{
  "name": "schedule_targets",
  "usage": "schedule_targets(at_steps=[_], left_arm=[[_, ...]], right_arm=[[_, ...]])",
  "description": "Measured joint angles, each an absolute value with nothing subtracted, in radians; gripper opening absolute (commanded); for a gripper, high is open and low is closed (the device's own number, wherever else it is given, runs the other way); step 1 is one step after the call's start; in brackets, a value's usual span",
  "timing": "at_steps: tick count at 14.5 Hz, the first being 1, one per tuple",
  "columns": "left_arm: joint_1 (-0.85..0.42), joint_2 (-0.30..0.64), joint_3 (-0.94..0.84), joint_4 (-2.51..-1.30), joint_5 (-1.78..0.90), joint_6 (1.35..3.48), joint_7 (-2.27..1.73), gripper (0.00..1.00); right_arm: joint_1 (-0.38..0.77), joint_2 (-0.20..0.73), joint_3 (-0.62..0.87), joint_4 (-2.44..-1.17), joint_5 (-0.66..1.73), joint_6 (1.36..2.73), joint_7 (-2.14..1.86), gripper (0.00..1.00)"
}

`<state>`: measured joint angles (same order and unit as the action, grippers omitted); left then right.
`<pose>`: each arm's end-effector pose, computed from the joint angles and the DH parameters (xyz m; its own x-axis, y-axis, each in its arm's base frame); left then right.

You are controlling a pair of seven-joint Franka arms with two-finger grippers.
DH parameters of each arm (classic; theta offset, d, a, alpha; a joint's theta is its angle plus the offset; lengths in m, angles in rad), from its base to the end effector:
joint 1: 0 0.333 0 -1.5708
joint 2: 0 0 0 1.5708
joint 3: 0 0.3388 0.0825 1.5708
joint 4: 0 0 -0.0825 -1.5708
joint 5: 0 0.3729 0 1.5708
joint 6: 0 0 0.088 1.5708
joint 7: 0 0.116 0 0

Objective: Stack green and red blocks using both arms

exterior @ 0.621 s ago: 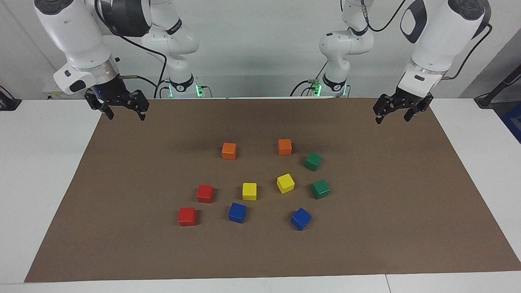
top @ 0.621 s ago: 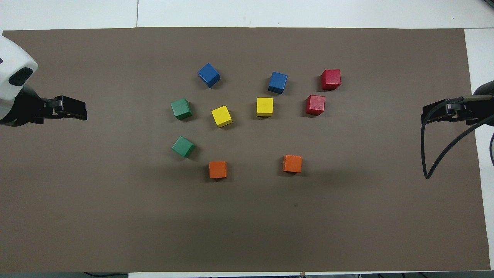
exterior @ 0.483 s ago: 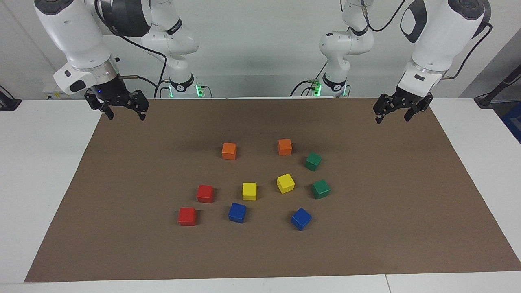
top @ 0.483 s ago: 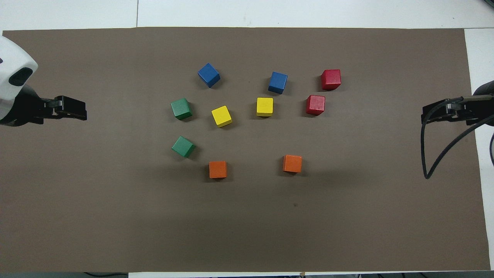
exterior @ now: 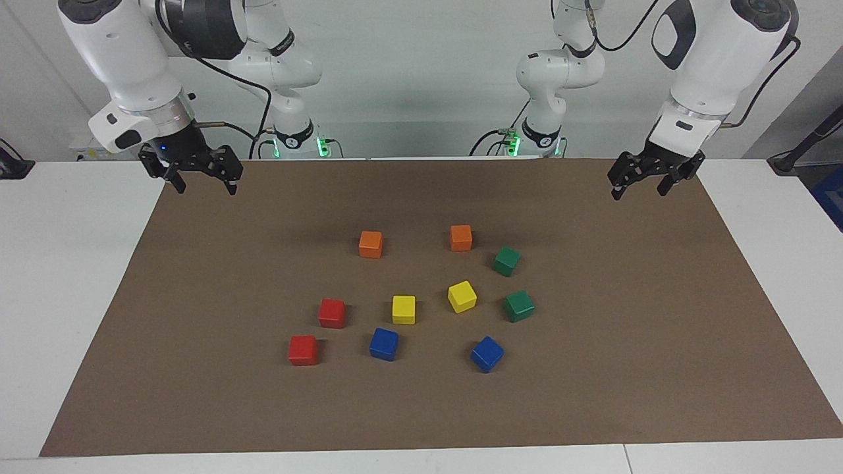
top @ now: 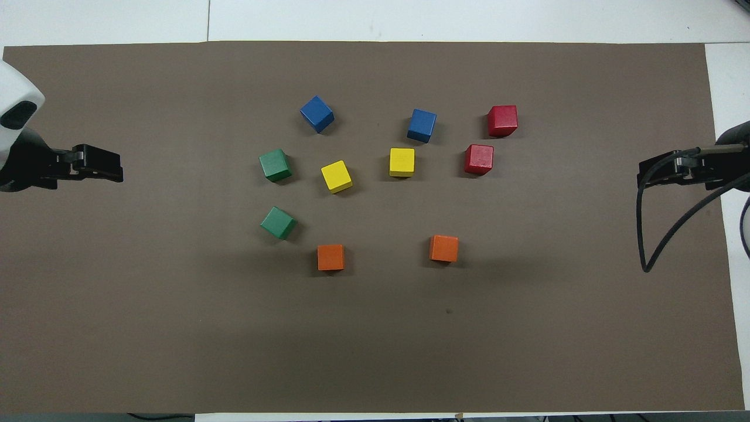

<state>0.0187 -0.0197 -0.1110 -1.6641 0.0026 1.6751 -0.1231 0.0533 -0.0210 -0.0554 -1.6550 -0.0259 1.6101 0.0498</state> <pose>0.5430 -0.0506 0.6149 0.9991 0.0305 0.0309 0.0306 -0.9995 -0.0010 0.5379 -0.0044 0.6142 0.9985 -0.0508 -0.0227 -0.0502 -0.9984 0.0258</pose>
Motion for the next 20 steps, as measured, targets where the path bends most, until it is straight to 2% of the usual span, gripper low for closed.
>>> schedule_targets(at_steps=[7, 11, 13, 16, 20], left_arm=[[-0.005, -0.012, -0.143, -1.671, -0.004, 1.725, -0.149, 1.00], [-0.083, 0.090, -0.147, -1.704, -0.004, 1.848, -0.320, 1.00], [-0.138, 0.156, -0.149, -1.766, -0.004, 1.975, -0.433, 1.00], [-0.204, 0.187, -0.150, -1.893, -0.003, 2.092, -0.635, 1.00], [-0.255, 0.182, -0.152, -1.974, 0.019, 2.177, -0.752, 1.00]], right_arm=[[0.054, -0.021, -0.055, -1.653, -0.026, 1.610, 0.050, 1.00], [0.054, -0.021, -0.055, -1.653, -0.026, 1.610, 0.050, 1.00], [0.054, -0.021, -0.055, -1.655, -0.026, 1.610, 0.050, 1.00], [0.086, -0.023, -0.056, -1.693, -0.024, 1.639, 0.113, 1.00], [0.210, 0.031, -0.052, -1.781, -0.024, 1.807, 0.341, 1.00]])
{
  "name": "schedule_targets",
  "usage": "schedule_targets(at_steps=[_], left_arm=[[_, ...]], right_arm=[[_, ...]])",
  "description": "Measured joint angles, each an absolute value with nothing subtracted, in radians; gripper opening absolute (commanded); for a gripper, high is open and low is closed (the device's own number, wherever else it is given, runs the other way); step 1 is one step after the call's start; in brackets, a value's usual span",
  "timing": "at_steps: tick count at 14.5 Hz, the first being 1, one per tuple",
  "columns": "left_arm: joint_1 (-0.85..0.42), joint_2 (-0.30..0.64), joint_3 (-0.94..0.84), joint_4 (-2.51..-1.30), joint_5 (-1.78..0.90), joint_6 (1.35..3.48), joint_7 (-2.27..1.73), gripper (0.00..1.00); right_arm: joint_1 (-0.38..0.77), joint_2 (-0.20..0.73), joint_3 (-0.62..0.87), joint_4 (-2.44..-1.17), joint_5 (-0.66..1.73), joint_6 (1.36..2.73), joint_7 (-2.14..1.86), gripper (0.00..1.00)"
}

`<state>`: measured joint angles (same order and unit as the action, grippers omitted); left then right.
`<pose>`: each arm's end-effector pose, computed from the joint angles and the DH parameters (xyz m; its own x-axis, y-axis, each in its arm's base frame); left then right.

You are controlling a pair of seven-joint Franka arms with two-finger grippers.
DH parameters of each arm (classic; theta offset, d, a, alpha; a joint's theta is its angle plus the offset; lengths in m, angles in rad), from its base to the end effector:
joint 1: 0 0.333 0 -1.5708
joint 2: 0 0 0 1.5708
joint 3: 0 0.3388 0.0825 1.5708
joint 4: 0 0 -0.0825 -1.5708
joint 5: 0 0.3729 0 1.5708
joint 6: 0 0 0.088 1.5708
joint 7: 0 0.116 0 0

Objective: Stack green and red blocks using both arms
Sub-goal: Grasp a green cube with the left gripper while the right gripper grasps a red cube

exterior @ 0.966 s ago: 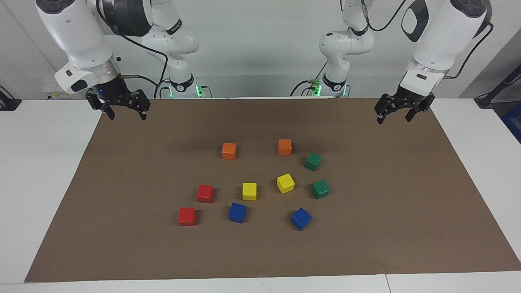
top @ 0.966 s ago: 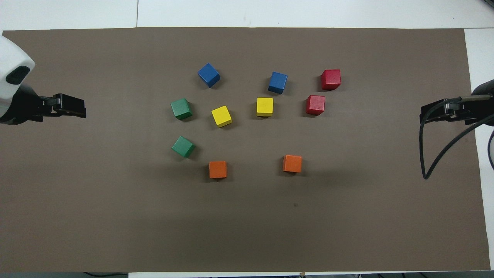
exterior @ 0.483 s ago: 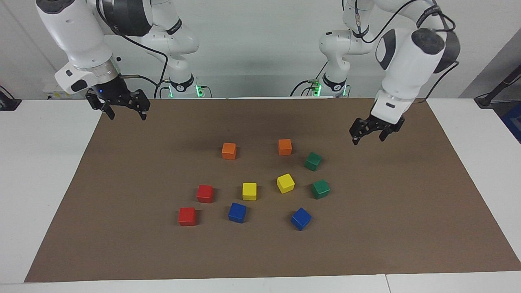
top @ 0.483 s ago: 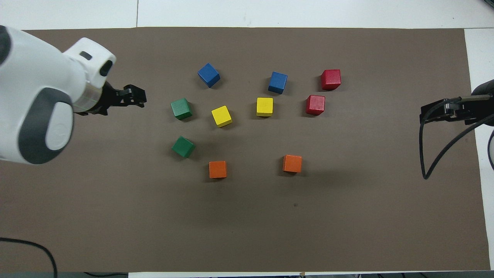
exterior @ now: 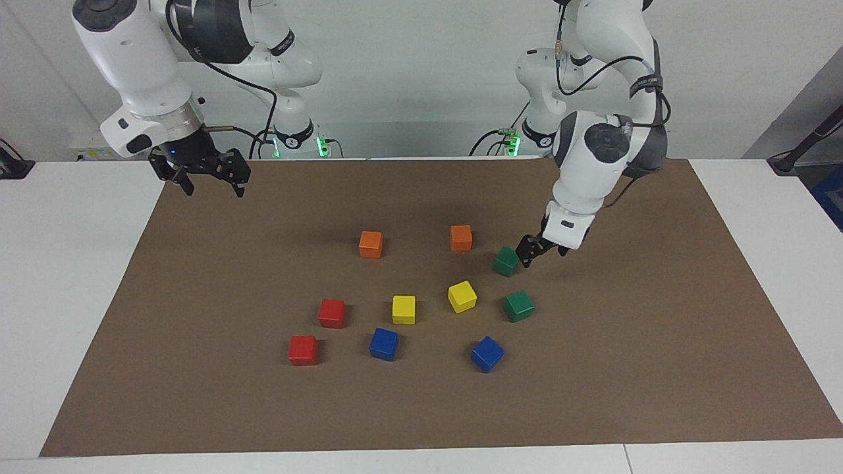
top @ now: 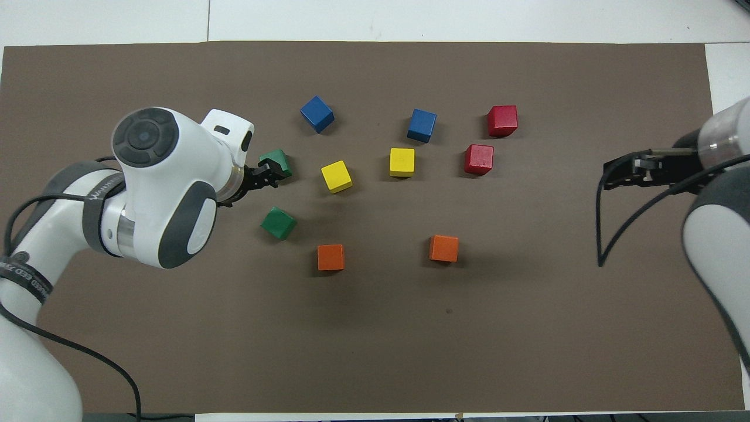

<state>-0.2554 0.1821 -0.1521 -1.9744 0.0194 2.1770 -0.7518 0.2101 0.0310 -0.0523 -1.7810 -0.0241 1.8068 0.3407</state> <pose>0.5425 -0.2296 0.4009 0.9439 0.3300 0.0089 0.3297 -0.9438 0.0238 0.5555 0.0865 0.5437 0.9843 -0.1762 0.0034 -0.1762 -0.9840 0.0253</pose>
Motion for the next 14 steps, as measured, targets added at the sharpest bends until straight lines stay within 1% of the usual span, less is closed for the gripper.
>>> schedule_targets(at_steps=[2, 5, 8, 14], left_arm=[[-0.257, 0.172, -0.151, -1.998, 0.020, 2.177, -0.832, 1.00], [-0.285, 0.159, -0.153, -2.060, 0.021, 2.219, -0.981, 1.00], [-0.293, 0.157, -0.152, -2.118, 0.021, 2.302, -1.013, 1.00], [-0.293, 0.161, -0.149, -2.154, 0.021, 2.373, -1.041, 1.00]], right_arm=[[0.248, 0.108, -0.051, -1.793, -0.024, 1.899, 0.427, 1.00], [0.267, 0.200, -0.051, -1.793, -0.024, 1.979, 0.479, 1.00], [0.267, 0.257, -0.051, -1.792, -0.024, 2.056, 0.482, 1.00], [0.293, 0.333, -0.048, -1.749, 0.008, 2.105, 0.483, 1.00]])
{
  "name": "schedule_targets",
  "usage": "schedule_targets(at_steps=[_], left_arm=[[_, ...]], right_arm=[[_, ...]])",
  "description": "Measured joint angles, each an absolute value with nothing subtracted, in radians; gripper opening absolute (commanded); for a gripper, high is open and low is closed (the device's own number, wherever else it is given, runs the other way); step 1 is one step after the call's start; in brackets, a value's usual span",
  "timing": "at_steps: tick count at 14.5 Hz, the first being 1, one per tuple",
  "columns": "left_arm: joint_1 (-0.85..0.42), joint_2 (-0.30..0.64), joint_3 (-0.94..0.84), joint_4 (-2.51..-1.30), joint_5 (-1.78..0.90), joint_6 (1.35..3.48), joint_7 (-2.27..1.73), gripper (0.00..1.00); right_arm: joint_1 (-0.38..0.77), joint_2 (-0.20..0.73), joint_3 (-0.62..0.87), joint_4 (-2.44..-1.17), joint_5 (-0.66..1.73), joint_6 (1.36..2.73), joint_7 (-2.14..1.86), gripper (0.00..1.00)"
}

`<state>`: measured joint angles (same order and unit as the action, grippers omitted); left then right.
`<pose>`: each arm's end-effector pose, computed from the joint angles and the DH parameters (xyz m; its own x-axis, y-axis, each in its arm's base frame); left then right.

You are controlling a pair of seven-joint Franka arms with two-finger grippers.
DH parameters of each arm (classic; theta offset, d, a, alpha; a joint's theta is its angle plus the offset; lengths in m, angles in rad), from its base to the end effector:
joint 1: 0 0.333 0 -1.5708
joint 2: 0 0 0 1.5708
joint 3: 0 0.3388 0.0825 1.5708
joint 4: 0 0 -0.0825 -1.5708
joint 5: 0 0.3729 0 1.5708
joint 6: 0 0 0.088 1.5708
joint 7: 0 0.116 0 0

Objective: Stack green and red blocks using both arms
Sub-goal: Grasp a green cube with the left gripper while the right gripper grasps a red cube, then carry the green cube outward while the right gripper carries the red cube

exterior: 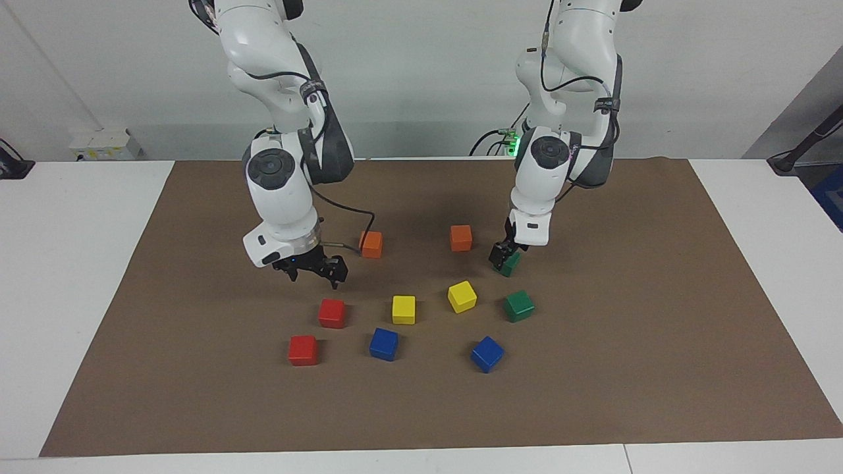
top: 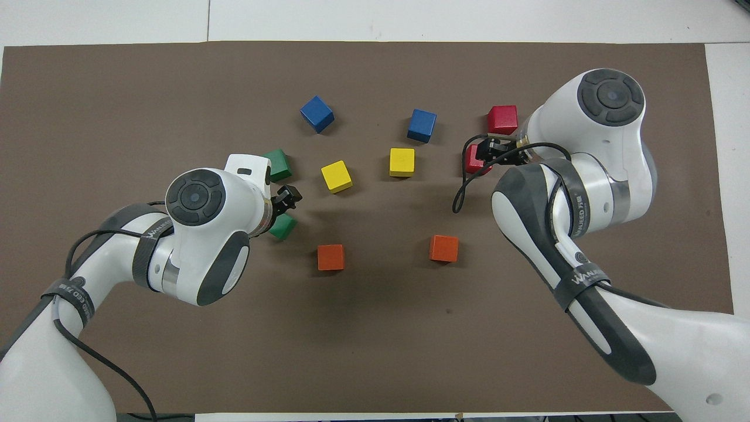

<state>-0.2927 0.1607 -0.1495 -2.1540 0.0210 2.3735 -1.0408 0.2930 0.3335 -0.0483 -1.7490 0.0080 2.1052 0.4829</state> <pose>0.5074 -0.2382 0.3528 0.8323 0.5539 0.0235 0.5521 -0.8319 0.0566 0.6250 0.1594 0.4017 0.9712 -0.2370 0.0246 -0.2370 -0.9715 -0.0029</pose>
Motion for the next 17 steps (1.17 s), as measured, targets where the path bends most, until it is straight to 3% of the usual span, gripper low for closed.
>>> schedule_targets(at_steps=[2, 3, 4, 9, 11, 14, 17], left_arm=[[-0.293, 0.176, -0.149, -2.160, 0.021, 2.393, -1.046, 0.98], [-0.293, 0.186, -0.148, -2.161, 0.022, 2.401, -1.046, 0.30], [-0.293, 0.193, -0.147, -2.161, 0.024, 2.403, -1.046, 0.00], [-0.293, 0.195, -0.144, -2.156, 0.073, 2.394, -1.022, 0.00], [-0.282, 0.187, -0.136, -2.125, 0.079, 2.300, -0.888, 0.00], [-0.168, 0.168, -0.127, -1.986, 0.080, 2.094, -0.558, 0.00], [-0.008, 0.176, -0.123, -1.921, 0.077, 2.100, -0.238, 0.00]], right_arm=[[0.297, 0.373, -0.048, -1.718, 0.008, 2.115, 0.483, 1.00], [0.297, 0.394, -0.048, -1.699, 0.008, 2.118, 0.483, 1.00], [0.297, 0.416, -0.048, -1.680, 0.008, 2.119, 0.483, 1.00], [0.298, 0.517, -0.048, -1.592, 0.008, 2.121, 0.483, 1.00], [0.299, 0.538, -0.047, -1.575, 0.008, 2.132, 0.476, 1.00], [0.309, 0.555, -0.046, -1.594, 0.008, 2.194, 0.446, 1.00], [0.323, 0.566, -0.046, -1.623, 0.007, 2.217, 0.438, 1.00]])
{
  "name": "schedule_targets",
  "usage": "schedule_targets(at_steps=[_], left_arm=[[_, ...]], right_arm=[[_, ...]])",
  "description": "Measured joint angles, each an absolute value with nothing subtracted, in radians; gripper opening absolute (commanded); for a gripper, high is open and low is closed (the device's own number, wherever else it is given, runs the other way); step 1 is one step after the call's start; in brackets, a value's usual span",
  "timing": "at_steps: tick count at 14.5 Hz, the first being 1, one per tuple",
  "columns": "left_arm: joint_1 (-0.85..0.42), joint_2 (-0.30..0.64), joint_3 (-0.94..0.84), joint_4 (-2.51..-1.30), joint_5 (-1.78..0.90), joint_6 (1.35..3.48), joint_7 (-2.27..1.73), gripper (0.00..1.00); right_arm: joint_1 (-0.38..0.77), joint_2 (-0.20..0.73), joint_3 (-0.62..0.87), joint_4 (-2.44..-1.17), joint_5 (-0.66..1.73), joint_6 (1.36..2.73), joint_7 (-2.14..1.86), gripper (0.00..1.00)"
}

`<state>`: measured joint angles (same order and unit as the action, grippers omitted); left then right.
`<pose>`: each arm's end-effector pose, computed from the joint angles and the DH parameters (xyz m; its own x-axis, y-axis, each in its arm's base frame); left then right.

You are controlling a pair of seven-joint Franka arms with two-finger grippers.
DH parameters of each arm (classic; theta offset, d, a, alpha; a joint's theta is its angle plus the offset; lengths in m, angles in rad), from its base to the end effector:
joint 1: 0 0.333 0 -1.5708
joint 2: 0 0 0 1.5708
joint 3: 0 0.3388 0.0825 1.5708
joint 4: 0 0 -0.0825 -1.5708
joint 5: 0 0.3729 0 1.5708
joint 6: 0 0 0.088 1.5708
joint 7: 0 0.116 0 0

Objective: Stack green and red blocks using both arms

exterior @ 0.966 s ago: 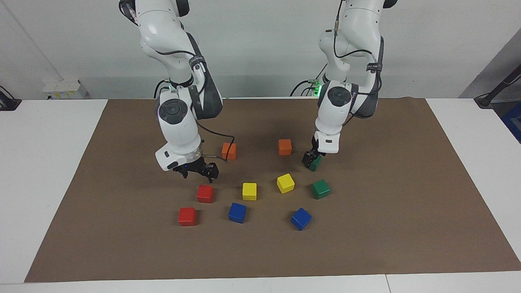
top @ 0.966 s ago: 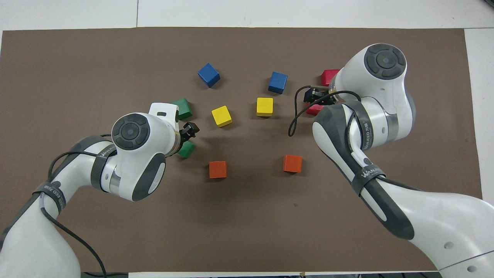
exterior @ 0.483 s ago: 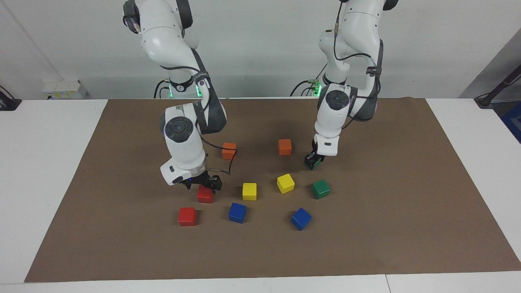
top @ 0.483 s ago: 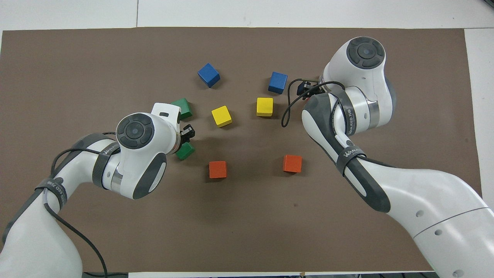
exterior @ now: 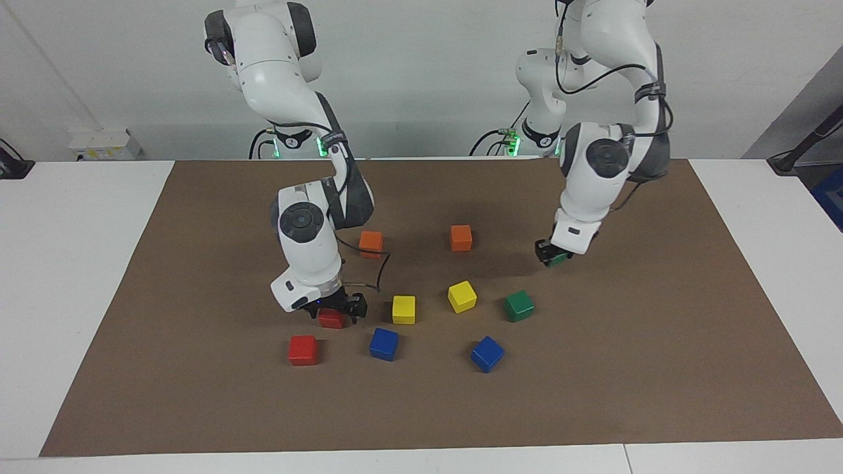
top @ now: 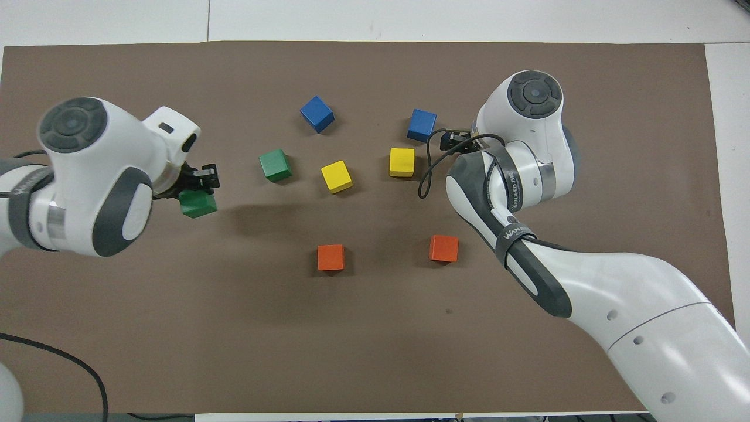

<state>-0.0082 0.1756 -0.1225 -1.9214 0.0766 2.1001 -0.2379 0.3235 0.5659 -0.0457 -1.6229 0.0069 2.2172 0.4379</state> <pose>0.5885 -0.0700 0.4213 0.9974 0.0702 0.0144 0.0708 -0.9966 -0.0427 0.6664 0.1949 0.3128 0.9872 -0.1559 0.0342 -0.1561 -0.9877 0.0048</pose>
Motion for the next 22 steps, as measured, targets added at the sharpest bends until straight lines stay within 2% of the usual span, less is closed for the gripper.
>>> schedule_targets(at_steps=[1, 3, 6, 7, 9, 10, 11, 12, 15, 18, 20, 22], left_arm=[[0.033, 0.187, -0.122, -1.921, 0.073, 2.130, -0.157, 0.00], [0.066, 0.226, -0.121, -1.921, 0.071, 2.195, -0.068, 0.00], [0.082, 0.304, -0.121, -1.921, 0.071, 2.279, -0.034, 0.00], [0.089, 0.324, -0.121, -1.920, 0.071, 2.294, -0.030, 0.00], [0.100, 0.347, -0.121, -1.915, 0.071, 2.305, -0.021, 0.00], [0.102, 0.350, -0.121, -1.914, 0.071, 2.307, -0.018, 0.00], [0.105, 0.350, -0.121, -1.914, 0.071, 2.309, -0.017, 0.11], [0.108, 0.350, -0.122, -1.914, 0.071, 2.316, -0.017, 0.99], [0.111, 0.350, -0.122, -1.914, 0.071, 2.335, -0.016, 1.00], [0.111, 0.350, -0.123, -1.892, 0.071, 2.336, -0.015, 1.00], [0.102, 0.350, -0.139, -1.813, 0.048, 2.261, -0.059, 1.00], [0.018, 0.356, -0.149, -1.679, 0.035, 2.122, -0.237, 1.00]], right_arm=[[0.324, 0.566, -0.046, -1.629, 0.007, 2.217, 0.426, 1.00], [0.323, 0.566, -0.048, -1.638, 0.007, 2.217, 0.402, 0.91], [0.320, 0.566, -0.050, -1.644, 0.007, 2.219, 0.386, 0.66], [0.320, 0.566, -0.050, -1.644, 0.007, 2.222, 0.386, 0.52], [0.320, 0.566, -0.051, -1.646, 0.007, 2.236, 0.386, 0.13], [0.320, 0.565, -0.051, -1.647, 0.007, 2.239, 0.386, 0.00], [0.320, 0.564, -0.051, -1.649, 0.007, 2.241, 0.386, 0.00], [0.320, 0.564, -0.051, -1.650, 0.007, 2.242, 0.386, 0.00], [0.319, 0.562, -0.052, -1.651, 0.007, 2.232, 0.386, 0.00], [0.281, 0.529, -0.066, -1.650, 0.006, 2.134, 0.307, 0.00], [0.200, 0.470, -0.070, -1.650, 0.005, 2.057, 0.187, 0.00], [0.099, 0.416, -0.071, -1.659, 0.005, 2.013, 0.055, 0.00]])
